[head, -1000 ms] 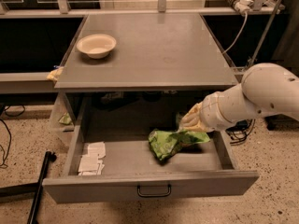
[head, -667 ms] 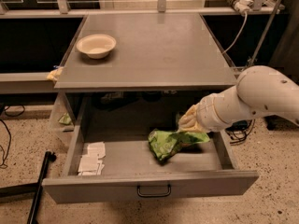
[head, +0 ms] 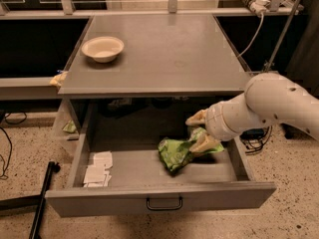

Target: Pick green rice chip bag from top drawer and place on counter

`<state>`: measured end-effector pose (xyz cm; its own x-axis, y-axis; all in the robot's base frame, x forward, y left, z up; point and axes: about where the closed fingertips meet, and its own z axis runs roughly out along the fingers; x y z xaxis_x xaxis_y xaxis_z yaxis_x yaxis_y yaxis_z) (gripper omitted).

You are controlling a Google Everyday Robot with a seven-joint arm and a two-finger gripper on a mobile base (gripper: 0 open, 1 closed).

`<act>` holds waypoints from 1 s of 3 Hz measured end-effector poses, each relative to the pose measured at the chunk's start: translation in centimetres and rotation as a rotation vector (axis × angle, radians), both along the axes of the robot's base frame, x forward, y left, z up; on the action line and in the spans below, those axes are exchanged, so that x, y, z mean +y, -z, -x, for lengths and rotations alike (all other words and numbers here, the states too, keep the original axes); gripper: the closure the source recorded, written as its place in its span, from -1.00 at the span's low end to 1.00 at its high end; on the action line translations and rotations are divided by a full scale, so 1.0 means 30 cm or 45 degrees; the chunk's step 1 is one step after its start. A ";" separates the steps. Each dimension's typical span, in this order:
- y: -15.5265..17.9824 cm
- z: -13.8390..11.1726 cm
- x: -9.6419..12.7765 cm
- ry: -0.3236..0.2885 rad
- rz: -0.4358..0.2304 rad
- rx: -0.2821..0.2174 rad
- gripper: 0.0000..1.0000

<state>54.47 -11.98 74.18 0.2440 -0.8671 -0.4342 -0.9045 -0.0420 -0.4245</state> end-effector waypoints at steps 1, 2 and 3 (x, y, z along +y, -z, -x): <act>0.027 -0.013 0.012 -0.035 -0.001 -0.021 -0.60; 0.074 -0.032 0.022 -0.060 -0.007 -0.036 -0.62; 0.140 -0.052 0.025 -0.078 -0.002 -0.034 -0.60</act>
Offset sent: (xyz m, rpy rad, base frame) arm 0.0178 0.0073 -0.0388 0.0118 -0.0462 0.0643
